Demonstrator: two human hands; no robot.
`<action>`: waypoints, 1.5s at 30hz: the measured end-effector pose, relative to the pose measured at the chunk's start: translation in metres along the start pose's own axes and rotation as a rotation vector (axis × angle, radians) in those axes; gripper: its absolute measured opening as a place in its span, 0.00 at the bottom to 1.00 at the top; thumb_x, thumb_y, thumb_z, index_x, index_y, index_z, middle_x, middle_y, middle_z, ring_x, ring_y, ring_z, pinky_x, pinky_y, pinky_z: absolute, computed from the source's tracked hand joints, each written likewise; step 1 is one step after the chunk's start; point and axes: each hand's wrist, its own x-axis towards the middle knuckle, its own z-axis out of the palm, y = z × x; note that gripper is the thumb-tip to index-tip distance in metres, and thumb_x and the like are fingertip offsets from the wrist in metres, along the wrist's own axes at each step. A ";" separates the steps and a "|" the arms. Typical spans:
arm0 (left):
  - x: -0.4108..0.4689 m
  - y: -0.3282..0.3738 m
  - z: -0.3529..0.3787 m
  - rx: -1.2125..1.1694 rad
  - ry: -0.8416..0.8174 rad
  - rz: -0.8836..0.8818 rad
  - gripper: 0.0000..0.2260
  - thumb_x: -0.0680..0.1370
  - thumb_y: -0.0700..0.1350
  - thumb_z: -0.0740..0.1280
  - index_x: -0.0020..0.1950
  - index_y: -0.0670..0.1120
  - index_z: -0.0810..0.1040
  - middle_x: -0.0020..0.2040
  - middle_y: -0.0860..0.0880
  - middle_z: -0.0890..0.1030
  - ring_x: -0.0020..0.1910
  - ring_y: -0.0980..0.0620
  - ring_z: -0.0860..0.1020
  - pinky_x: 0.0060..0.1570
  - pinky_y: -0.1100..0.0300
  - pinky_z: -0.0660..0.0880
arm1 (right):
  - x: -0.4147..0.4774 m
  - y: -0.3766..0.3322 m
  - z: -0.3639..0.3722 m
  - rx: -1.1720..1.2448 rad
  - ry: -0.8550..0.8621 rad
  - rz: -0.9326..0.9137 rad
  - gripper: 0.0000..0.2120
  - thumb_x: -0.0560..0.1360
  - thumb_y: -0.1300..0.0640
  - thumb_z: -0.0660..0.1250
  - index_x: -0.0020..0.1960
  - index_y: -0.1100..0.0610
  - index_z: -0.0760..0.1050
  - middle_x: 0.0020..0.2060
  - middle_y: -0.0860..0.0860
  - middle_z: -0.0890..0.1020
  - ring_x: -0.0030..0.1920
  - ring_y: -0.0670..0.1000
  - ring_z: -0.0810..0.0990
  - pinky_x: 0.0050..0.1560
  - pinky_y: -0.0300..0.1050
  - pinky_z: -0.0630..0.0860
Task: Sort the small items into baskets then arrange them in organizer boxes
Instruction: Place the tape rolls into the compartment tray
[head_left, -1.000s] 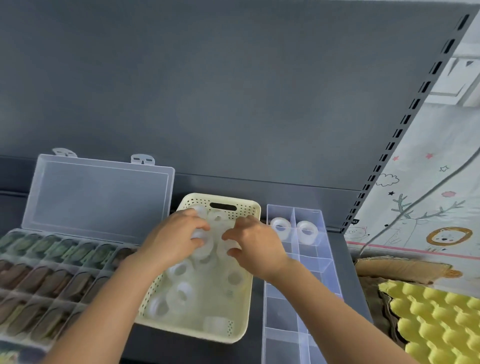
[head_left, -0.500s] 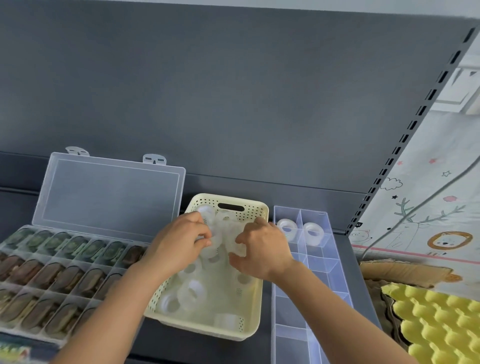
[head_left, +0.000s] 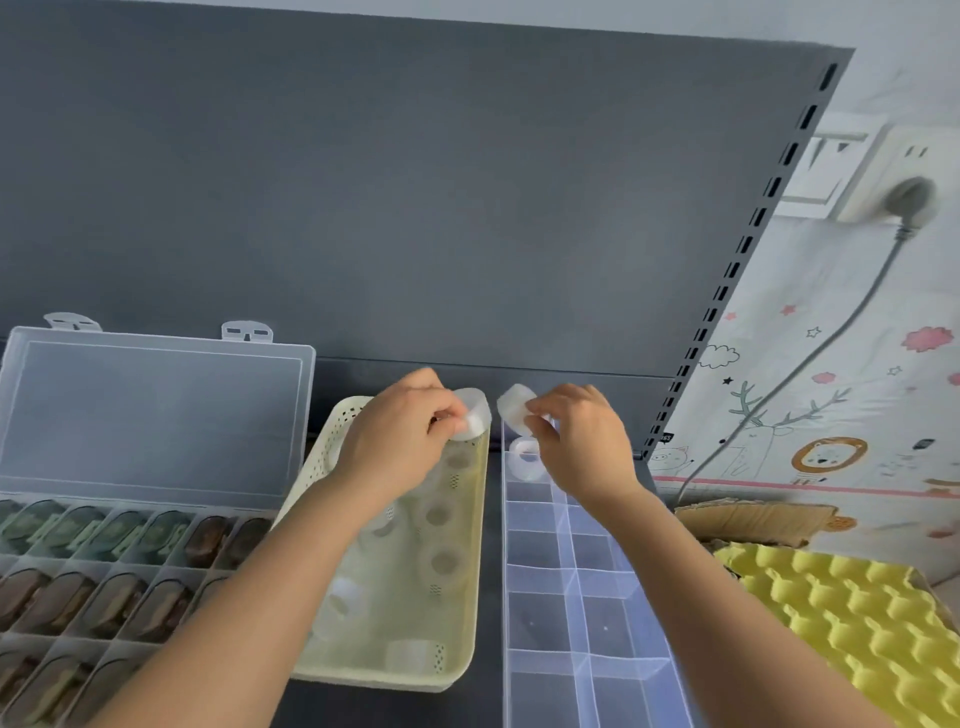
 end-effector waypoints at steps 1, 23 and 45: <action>0.008 0.008 0.008 0.016 -0.014 0.023 0.04 0.77 0.44 0.67 0.45 0.48 0.82 0.42 0.55 0.73 0.37 0.53 0.72 0.38 0.56 0.71 | 0.002 0.011 -0.005 -0.042 0.008 0.013 0.09 0.77 0.60 0.65 0.52 0.58 0.82 0.49 0.52 0.82 0.52 0.57 0.74 0.47 0.50 0.74; 0.064 0.018 0.098 0.465 -0.455 0.072 0.10 0.74 0.37 0.63 0.34 0.47 0.74 0.44 0.47 0.77 0.45 0.41 0.74 0.43 0.56 0.70 | 0.026 0.075 -0.004 -0.348 -0.383 0.078 0.07 0.76 0.55 0.66 0.50 0.52 0.82 0.49 0.47 0.81 0.56 0.51 0.73 0.45 0.45 0.76; 0.029 -0.015 0.031 0.268 -0.197 0.016 0.12 0.78 0.38 0.60 0.50 0.47 0.83 0.46 0.49 0.81 0.50 0.46 0.74 0.49 0.50 0.72 | 0.029 0.027 0.024 -0.240 -0.298 0.118 0.07 0.76 0.55 0.65 0.48 0.53 0.83 0.45 0.51 0.82 0.51 0.54 0.75 0.40 0.42 0.73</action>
